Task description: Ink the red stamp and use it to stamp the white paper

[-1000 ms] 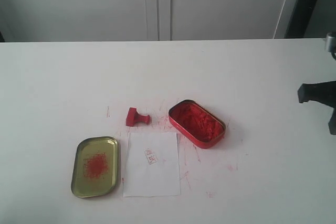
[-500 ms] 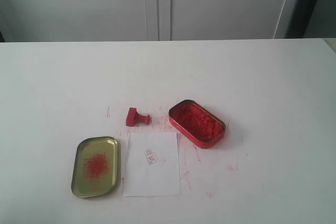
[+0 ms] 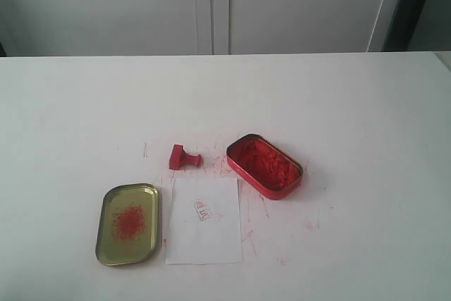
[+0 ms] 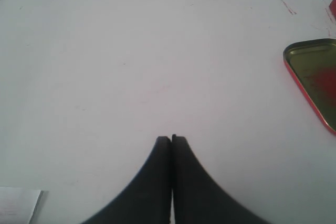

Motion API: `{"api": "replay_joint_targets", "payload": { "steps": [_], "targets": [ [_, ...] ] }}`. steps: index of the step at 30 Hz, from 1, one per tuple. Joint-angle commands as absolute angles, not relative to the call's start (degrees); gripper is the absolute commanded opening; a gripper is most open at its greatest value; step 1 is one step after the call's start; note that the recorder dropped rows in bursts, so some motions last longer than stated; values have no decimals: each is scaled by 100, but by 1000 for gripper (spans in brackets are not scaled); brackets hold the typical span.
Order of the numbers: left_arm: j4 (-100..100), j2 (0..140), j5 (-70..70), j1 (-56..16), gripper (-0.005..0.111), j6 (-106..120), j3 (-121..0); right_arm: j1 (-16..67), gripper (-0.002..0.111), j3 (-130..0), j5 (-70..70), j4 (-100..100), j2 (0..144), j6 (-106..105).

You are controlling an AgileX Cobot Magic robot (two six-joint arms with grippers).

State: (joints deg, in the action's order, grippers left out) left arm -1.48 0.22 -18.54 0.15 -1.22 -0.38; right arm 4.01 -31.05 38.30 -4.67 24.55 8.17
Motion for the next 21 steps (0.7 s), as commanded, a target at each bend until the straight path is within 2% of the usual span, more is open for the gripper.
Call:
{"api": "replay_joint_targets", "payload": {
  "steps": [1,21],
  "targets": [
    [-140,0,-1903,0,0,-128,0,425,0,-2960,3504,-507,2419,768],
    [-140,0,-1903,0,0,-128,0,425,0,-2960,3564,-507,2419,768]
  ]
}}
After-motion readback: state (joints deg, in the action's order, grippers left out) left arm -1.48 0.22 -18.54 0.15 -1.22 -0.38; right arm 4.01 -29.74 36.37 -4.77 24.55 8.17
